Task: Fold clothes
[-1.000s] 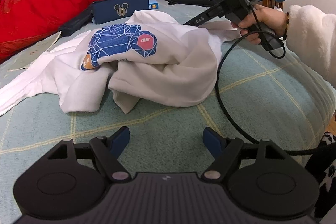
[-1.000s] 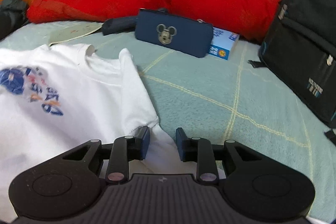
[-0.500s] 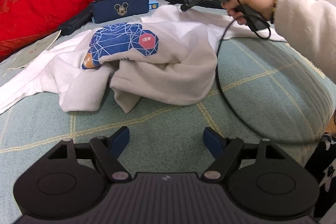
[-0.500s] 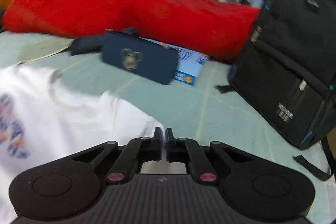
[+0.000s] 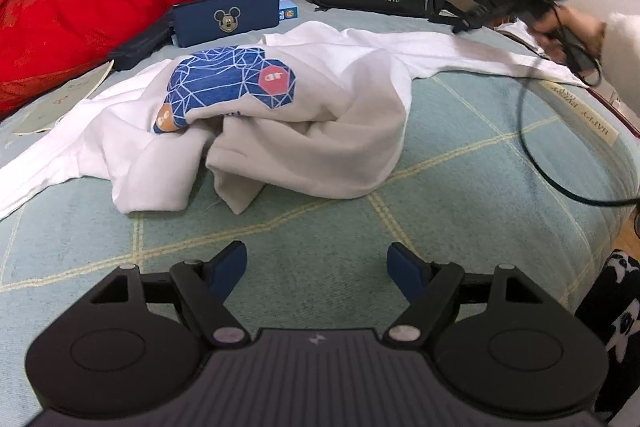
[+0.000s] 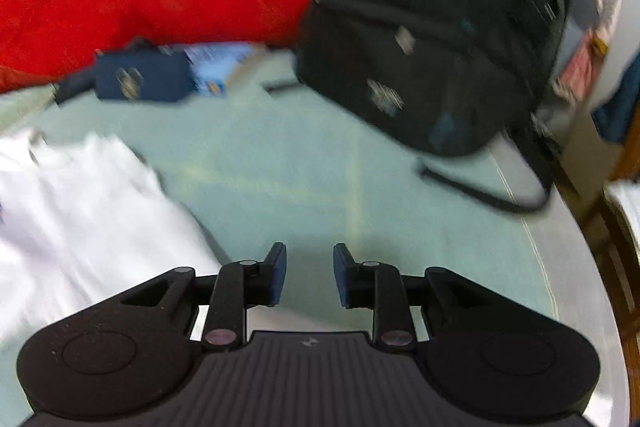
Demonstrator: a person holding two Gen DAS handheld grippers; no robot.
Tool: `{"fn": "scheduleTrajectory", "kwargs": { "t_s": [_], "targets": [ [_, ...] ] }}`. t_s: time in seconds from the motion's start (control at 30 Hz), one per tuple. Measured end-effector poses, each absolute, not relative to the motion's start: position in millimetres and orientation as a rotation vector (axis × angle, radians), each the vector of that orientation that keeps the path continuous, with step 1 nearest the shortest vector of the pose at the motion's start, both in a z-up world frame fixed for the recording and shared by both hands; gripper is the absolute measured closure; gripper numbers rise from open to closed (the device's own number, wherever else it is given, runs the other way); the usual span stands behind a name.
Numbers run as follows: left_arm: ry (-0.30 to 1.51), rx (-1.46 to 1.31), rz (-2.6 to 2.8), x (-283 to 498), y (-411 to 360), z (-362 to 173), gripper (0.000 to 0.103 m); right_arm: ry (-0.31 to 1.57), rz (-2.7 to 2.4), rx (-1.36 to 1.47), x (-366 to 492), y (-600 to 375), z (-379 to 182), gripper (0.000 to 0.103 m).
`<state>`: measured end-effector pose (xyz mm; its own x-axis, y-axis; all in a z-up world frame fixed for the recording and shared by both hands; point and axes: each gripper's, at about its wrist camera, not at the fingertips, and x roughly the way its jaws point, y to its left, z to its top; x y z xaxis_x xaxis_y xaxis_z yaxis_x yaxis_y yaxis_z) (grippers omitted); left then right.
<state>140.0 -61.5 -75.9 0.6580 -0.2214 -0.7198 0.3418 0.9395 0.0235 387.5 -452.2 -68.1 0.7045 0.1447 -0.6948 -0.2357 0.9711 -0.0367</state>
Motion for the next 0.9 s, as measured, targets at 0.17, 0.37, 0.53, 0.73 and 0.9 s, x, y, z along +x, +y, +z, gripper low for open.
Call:
{"fn": "scheduleTrajectory", "kwargs": {
  "t_s": [0.17,0.37,0.53,0.73,0.9],
  "targets": [
    [0.796,0.187,-0.319,141.5,-69.8,-75.4,0.025,0.828,0.233,-0.143,375.5,-474.7,-102.0,0.058],
    [0.804,0.210,-0.320,141.7,-79.3,-77.1,0.025,0.754,0.258,-0.317,358.5,-461.2,-105.5,0.058],
    [0.806,0.226,-0.332,140.0,-85.1,-78.0,0.025,0.794,0.315,-0.371,375.9,-463.5,-101.9,0.056],
    [0.807,0.223,-0.331,142.0,-86.4,-78.9,0.023,0.828,0.384,-0.330,373.2,-469.4,-99.1,0.099],
    [0.810,0.217,-0.332,141.5,-86.9,-78.0,0.023,0.740,0.181,-0.233,386.1,-484.7,-88.5,0.101]
  ]
}}
